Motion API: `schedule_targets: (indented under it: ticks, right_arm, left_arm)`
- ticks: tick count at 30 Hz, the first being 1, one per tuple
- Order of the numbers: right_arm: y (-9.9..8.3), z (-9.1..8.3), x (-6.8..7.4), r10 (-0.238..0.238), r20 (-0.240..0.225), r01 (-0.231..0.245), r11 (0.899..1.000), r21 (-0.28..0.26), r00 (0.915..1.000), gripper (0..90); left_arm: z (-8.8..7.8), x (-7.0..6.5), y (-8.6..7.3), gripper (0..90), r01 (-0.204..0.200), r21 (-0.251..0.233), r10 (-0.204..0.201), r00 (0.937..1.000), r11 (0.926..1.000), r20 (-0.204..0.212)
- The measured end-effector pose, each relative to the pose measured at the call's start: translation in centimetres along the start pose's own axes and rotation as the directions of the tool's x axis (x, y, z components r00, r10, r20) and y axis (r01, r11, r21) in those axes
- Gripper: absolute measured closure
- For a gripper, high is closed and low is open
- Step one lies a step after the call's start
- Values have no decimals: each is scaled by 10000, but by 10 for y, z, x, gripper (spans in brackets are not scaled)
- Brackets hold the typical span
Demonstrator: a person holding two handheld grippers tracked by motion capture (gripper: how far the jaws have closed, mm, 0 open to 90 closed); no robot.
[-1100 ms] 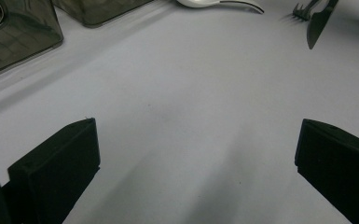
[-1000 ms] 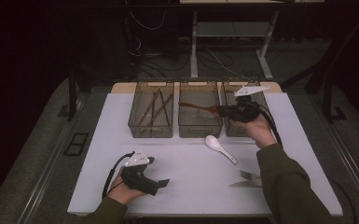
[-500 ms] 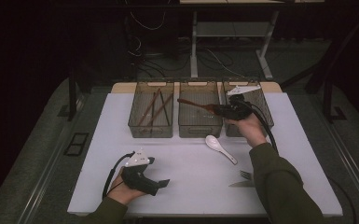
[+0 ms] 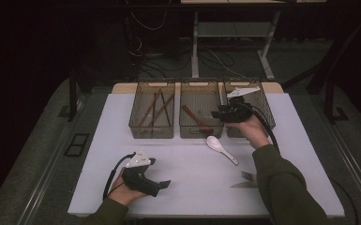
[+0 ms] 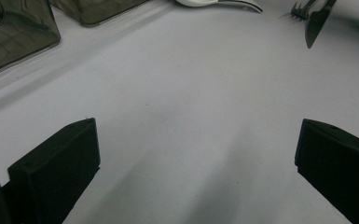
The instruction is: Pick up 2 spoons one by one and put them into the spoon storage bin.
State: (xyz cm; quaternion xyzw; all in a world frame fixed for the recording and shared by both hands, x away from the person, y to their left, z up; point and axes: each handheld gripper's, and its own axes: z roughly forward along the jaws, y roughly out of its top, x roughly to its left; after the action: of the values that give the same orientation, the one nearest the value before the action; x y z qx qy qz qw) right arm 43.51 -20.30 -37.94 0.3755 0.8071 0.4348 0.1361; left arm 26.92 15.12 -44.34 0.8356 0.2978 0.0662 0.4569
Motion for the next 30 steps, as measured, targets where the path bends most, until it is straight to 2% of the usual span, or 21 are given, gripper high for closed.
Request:
schedule_targets:
  ticks: [10, 18, 23, 30]
  right_arm:
    - [-8, -23, 6, 33, -420, -40, 9999, -163, 9991, 457]
    - [-14, -43, 17, -256, -706, 241, 9994, -229, 9972, 443]
    - [-22, -49, 23, -294, -948, 295, 9996, 6, 9951, 433]
    - [-39, -49, 27, -238, -1020, 277, 9989, 366, 9945, 430]
  left_arm:
    - [0, 0, 0, 0, -26, 43, 26, 10000, 10000, -14]
    - [1, 0, 0, 0, -14, 49, 14, 10000, 10000, 2]
    - [1, 0, 0, 0, -2, 44, 2, 10000, 10000, 1]
    - [1, -1, 0, 0, -29, 58, 29, 10000, 10000, 3]
